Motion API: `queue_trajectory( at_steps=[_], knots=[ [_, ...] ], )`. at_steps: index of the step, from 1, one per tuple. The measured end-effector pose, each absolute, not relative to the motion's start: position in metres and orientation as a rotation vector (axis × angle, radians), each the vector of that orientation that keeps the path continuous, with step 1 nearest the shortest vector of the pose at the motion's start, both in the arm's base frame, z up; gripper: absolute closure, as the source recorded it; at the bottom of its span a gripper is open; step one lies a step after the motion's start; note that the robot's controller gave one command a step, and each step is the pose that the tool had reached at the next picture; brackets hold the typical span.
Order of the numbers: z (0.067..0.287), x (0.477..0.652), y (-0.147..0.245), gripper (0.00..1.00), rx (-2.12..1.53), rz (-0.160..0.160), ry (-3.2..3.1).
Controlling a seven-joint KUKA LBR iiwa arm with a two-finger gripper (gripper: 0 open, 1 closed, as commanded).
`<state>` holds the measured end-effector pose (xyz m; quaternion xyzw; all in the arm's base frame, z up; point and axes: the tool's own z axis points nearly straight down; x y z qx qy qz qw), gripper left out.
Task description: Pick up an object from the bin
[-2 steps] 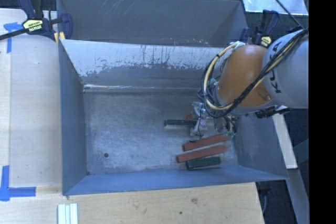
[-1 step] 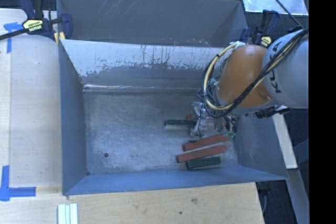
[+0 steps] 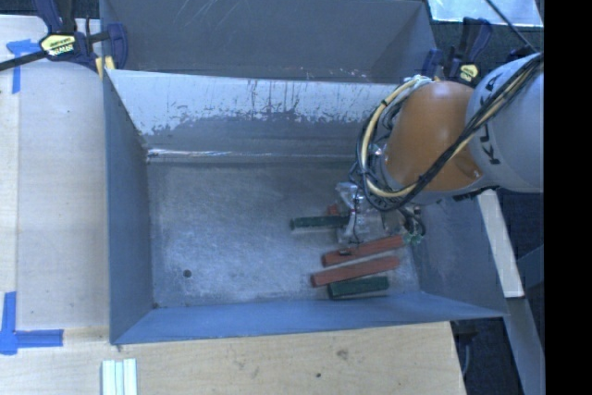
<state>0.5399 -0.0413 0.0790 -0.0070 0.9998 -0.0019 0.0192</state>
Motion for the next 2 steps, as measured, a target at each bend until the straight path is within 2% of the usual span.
queue_trajectory(
  at_steps=[1, 2],
  knots=[
    [0.2498, 0.5134, -0.0754, 1.00, -0.003, -0.003, 3.130],
    [0.2462, 0.5121, -0.0748, 1.00, -0.004, -0.001, 3.138]
  ],
)
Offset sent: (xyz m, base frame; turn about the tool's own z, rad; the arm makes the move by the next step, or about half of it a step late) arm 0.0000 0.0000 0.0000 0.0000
